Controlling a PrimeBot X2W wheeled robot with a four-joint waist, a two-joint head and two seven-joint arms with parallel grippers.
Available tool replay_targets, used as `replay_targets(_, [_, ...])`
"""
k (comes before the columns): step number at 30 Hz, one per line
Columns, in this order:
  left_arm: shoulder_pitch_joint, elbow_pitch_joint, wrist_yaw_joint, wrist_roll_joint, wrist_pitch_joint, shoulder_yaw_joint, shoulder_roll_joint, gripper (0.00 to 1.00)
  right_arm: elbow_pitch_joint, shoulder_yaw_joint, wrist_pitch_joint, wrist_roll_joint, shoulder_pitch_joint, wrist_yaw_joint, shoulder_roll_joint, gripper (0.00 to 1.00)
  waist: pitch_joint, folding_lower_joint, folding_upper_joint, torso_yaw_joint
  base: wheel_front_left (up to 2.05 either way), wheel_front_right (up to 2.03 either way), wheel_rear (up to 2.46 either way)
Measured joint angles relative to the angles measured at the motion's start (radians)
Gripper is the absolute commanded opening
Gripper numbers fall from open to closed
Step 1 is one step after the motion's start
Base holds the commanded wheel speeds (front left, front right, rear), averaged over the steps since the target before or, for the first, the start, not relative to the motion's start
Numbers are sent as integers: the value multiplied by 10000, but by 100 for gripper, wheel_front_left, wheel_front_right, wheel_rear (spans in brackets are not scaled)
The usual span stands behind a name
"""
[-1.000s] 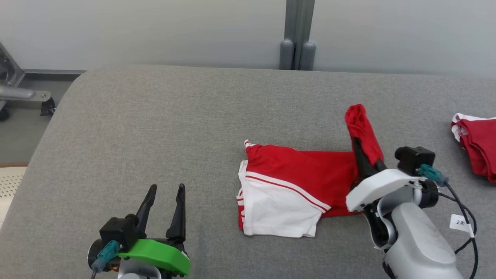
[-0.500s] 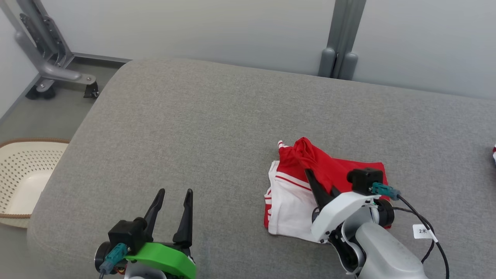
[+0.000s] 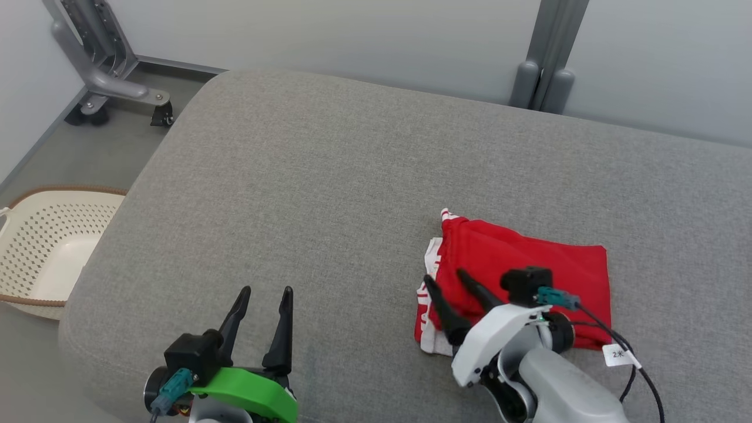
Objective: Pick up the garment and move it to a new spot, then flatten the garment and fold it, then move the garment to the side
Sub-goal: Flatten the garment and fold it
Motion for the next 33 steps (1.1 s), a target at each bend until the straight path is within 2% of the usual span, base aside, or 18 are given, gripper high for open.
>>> replay_targets(3, [0, 46, 0, 0, 0, 19, 2, 100, -69, 790, -2, 115, 2, 0, 36, 100, -36, 0, 0, -105, 0, 0, 0])
replay_targets(6, [-2, 46, 0, -2, 0, 111, 0, 100, -276, 1369, 0, 765, -4, 0, 0, 100, -94, 0, 0, -260, 0, 0, 0])
replay_targets(9, [2, 15, 0, 4, -2, 245, 2, 100, -403, 1467, -2, 779, -212, 0, 33, 100, -155, 0, 0, -532, 0, 0, 0])
replay_targets(13, [13, -96, 0, 6, 0, 337, 0, 100, -637, 556, -2, 278, -505, 0, -75, 100, -222, 0, 0, -970, 0, 0, 0])
replay_targets(22, [3, -700, 0, 4, -4, 577, -2, 100, -2163, -1885, -4, -2426, 42, 0, -1244, 100, -317, 0, 0, -2225, 0, 0, 0])
replay_targets(29, [16, -1145, 61, 163, -15, 844, -2, 100, -3601, -3256, -2, -4429, 1405, 0, -1360, 100, -372, 0, 0, -3039, 0, 0, 0])
replay_targets(33, [47, -1434, 209, 301, -15, 1011, -2, 100, -4288, -4073, -4, -4926, 2091, 0, -988, 100, -390, 0, 0, -3368, 0, 0, 0])
